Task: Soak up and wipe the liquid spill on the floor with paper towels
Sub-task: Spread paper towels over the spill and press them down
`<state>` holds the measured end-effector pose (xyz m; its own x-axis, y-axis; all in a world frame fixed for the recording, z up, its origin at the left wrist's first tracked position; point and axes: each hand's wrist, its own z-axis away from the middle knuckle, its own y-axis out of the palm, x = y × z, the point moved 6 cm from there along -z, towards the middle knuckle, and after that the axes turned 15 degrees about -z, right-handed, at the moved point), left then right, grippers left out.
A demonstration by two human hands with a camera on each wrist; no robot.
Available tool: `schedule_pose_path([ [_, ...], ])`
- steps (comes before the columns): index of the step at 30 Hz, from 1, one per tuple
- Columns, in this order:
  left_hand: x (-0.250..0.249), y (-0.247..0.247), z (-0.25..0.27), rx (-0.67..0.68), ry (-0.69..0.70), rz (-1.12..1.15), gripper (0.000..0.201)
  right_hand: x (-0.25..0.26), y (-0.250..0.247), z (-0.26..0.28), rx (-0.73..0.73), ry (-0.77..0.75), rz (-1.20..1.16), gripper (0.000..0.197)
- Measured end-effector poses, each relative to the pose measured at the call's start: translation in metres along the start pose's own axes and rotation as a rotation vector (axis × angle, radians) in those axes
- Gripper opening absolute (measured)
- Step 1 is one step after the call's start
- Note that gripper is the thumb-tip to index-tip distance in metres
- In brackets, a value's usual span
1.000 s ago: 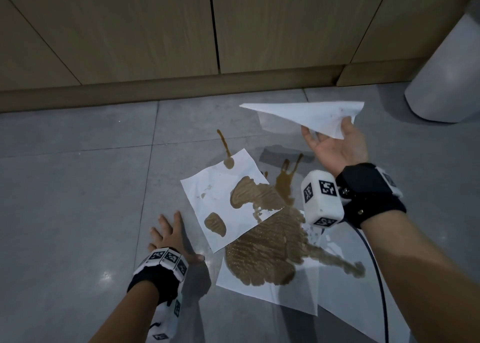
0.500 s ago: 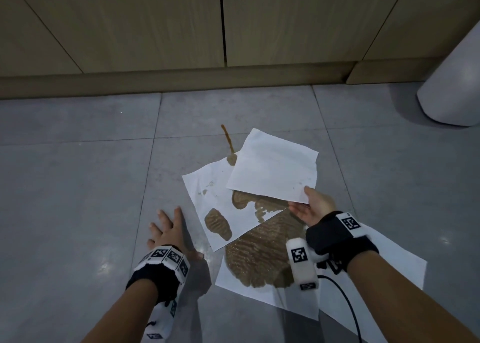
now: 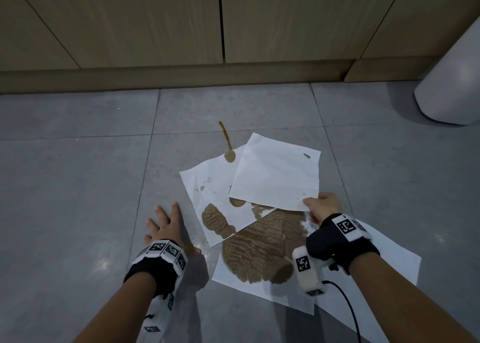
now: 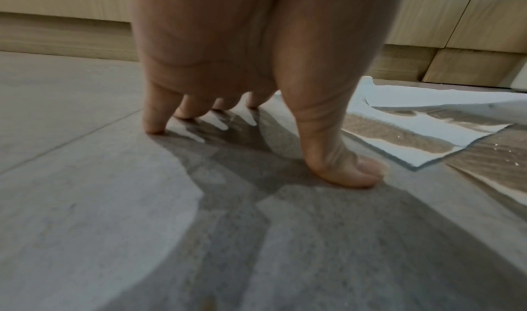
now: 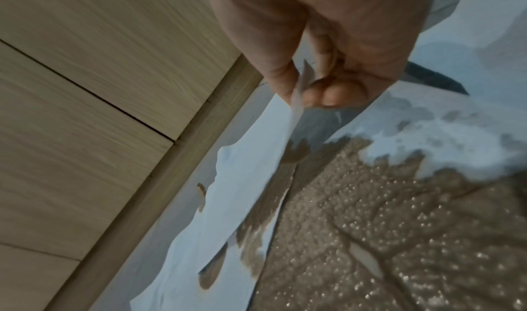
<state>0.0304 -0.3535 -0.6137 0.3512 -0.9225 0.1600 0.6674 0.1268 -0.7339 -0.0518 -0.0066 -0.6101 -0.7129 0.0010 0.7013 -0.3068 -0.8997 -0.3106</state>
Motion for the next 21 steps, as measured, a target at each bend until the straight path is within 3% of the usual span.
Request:
schedule_pose_path([
  [2, 0.000, 0.000, 0.000, -0.004, -0.001, -0.001, 0.130, 0.002, -0.007, 0.002, -0.067, -0.002, 0.076, 0.061],
  [4, 0.001, 0.000, 0.000, -0.007, 0.001, 0.000, 0.131, 0.007, -0.011, 0.003, -0.103, 0.002, 0.154, 0.075],
  [9, 0.001, -0.001, 0.001, 0.001, 0.007, 0.008, 0.129, 0.027, 0.005, 0.008, -0.025, -0.186, 0.272, 0.074],
  [16, 0.001, -0.003, 0.002, 0.008, 0.015, 0.026, 0.129, 0.049, 0.054, 0.025, 0.307, -0.475, 0.913, 0.079],
  [21, 0.001, -0.003, 0.003, 0.013, 0.012, 0.027, 0.130, 0.053, 0.073, 0.022, 0.401, -0.579, 1.144, 0.073],
])
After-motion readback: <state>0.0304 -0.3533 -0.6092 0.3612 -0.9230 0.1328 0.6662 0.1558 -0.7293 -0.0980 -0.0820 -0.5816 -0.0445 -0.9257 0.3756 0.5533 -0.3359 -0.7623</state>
